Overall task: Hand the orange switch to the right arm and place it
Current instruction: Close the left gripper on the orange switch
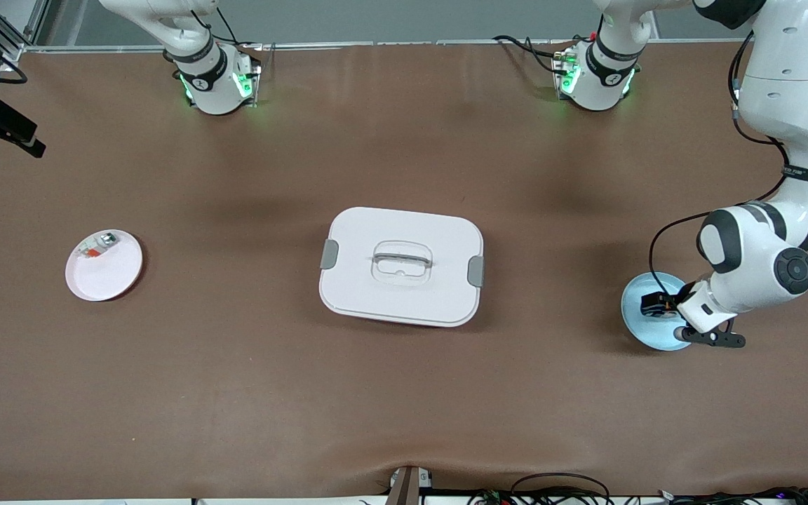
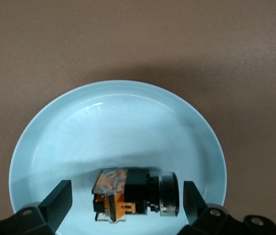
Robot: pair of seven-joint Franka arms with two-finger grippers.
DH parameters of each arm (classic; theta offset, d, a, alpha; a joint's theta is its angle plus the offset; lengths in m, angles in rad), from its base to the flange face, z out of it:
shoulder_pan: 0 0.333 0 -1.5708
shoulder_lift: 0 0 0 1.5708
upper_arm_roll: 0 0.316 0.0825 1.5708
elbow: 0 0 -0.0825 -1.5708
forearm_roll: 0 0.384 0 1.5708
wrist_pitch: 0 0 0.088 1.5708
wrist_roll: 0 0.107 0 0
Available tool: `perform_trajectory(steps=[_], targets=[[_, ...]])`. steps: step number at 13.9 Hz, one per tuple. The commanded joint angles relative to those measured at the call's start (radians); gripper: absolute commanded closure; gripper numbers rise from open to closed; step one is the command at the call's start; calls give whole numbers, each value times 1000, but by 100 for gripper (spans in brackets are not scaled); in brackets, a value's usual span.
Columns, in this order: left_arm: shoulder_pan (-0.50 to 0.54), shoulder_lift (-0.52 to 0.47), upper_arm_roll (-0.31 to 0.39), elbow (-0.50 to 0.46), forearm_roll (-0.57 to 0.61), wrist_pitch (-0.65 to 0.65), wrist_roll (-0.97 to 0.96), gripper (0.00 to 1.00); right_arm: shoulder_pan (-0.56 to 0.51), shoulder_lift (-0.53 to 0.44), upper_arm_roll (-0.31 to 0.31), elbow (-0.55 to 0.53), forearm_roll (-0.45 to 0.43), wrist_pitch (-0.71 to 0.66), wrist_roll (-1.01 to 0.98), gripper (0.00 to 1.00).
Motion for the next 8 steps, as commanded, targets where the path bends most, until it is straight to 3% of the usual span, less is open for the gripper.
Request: perform_trajectory(steps=[1, 8], targets=[[1, -21, 1, -5, -6, -6, 23, 0, -5, -23, 2, -22, 6, 9, -8, 0], [-9, -21, -2, -16, -6, -6, 6, 0, -8, -21, 2, -22, 6, 9, -10, 0]])
